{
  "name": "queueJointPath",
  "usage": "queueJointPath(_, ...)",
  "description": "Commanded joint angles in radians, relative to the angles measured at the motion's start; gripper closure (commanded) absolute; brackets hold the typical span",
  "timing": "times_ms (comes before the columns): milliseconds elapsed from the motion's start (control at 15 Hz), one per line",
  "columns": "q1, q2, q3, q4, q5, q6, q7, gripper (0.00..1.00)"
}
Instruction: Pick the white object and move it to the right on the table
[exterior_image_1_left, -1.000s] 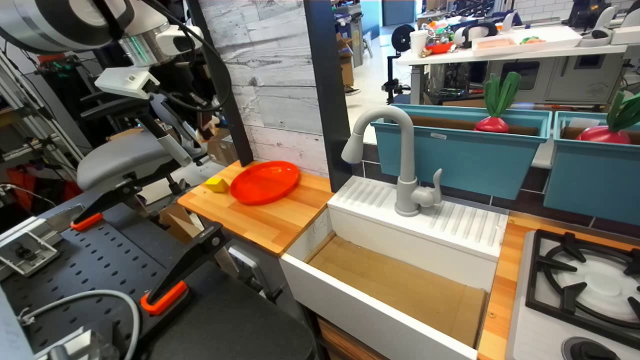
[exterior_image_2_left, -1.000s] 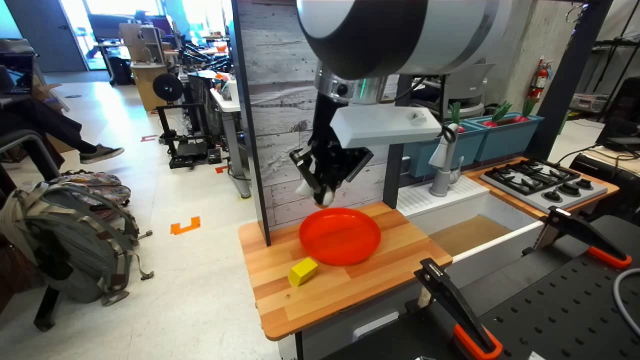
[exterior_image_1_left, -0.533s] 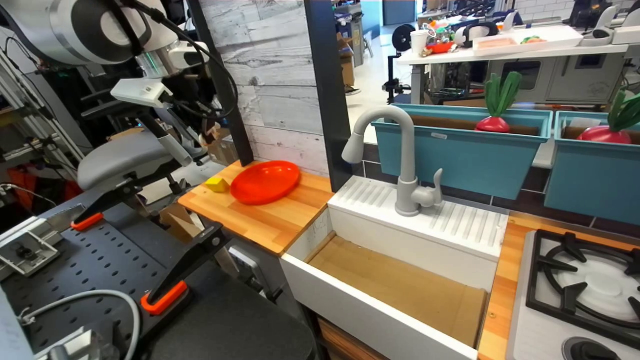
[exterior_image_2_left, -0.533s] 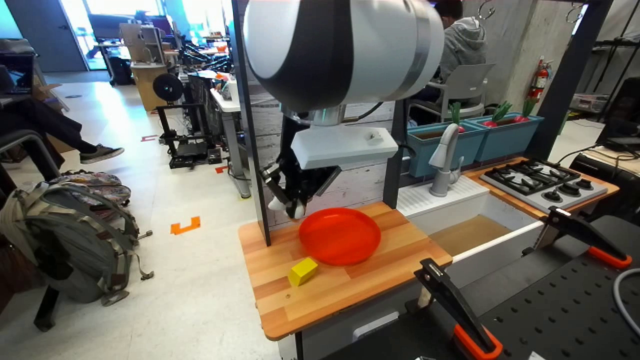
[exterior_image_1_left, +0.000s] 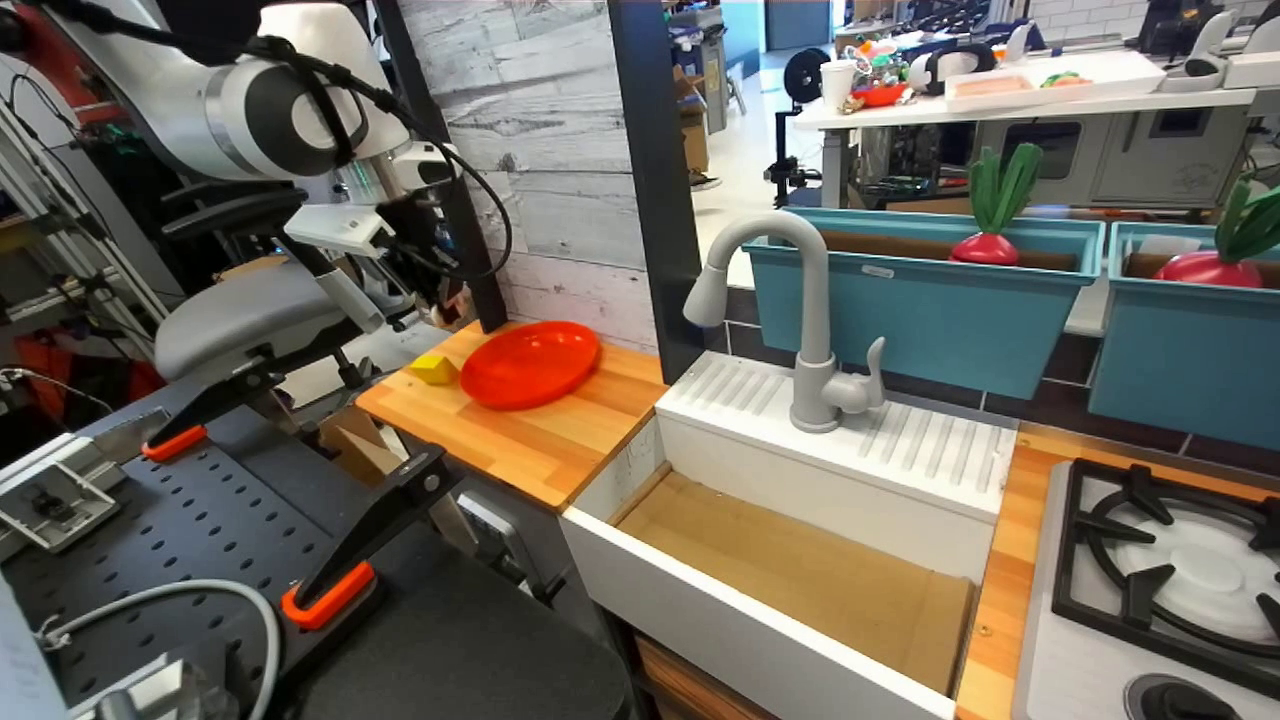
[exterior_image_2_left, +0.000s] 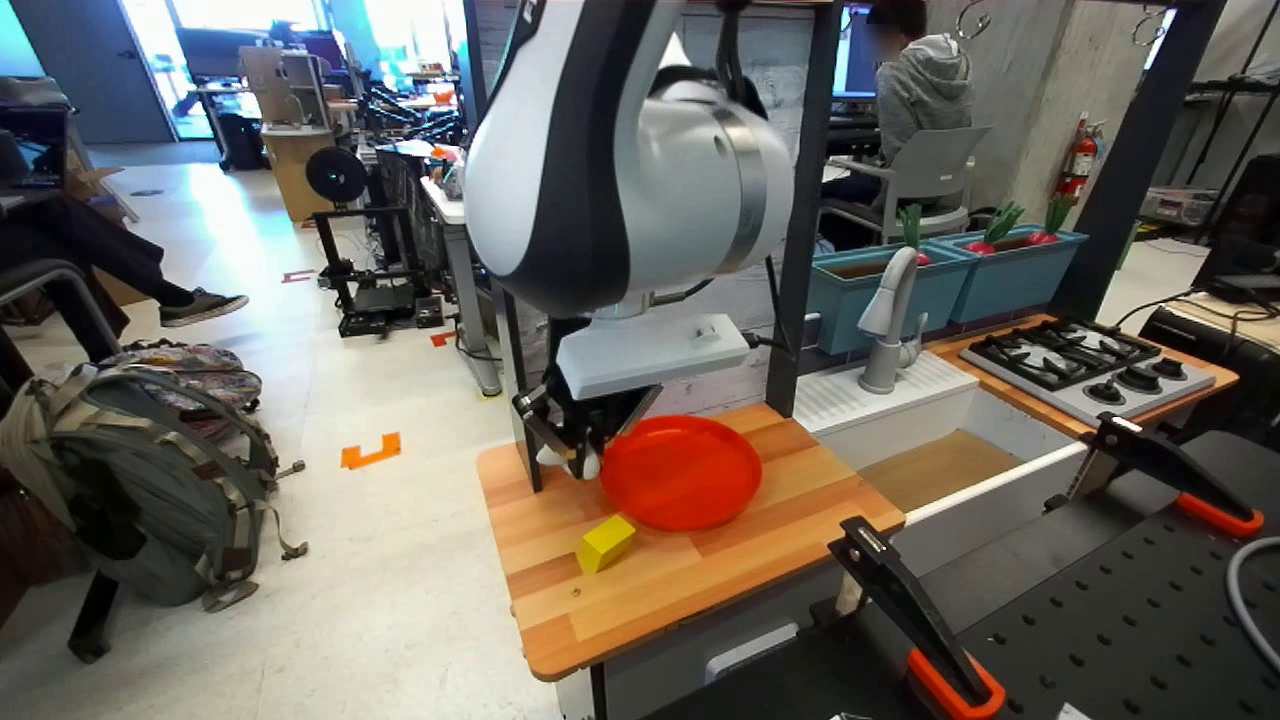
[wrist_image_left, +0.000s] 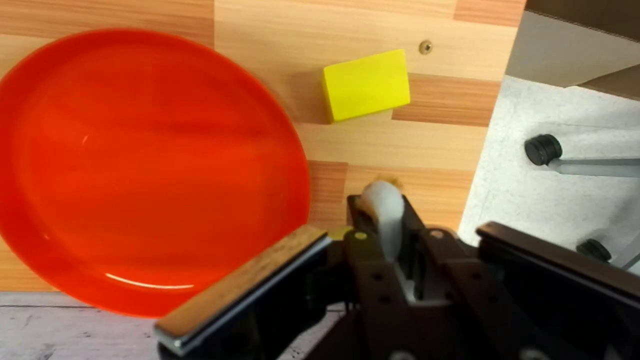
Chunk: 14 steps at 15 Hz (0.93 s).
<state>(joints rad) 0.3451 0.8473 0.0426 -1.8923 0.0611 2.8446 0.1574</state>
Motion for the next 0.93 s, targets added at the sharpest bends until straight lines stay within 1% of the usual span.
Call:
queueJointPath(0,0.044,0.086,-0.044,0.112,-0.036,-0.054,0.053,0.96)
queueJointPath(200,0.064,0.134,-0.065,0.167,-0.052,-0.088,0.071,0.96)
queueJointPath(400,0.1,0.179,-0.104,0.211,-0.08,-0.106,0.105,0.96)
queueJointPath(467,0.102,0.186,-0.106,0.22,-0.082,-0.114,0.106,0.96)
queueJointPath(533,0.106,0.194,-0.107,0.229,-0.082,-0.116,0.111,0.88)
queueJointPath(600,0.109,0.196,-0.107,0.23,-0.083,-0.114,0.115,0.6)
queueJointPath(667,0.111,0.196,-0.105,0.231,-0.083,-0.111,0.114,0.58)
queueJointPath(800,0.107,0.182,-0.092,0.218,-0.081,-0.1,0.104,0.45)
queueJointPath(867,0.102,0.163,-0.082,0.198,-0.078,-0.089,0.097,0.37)
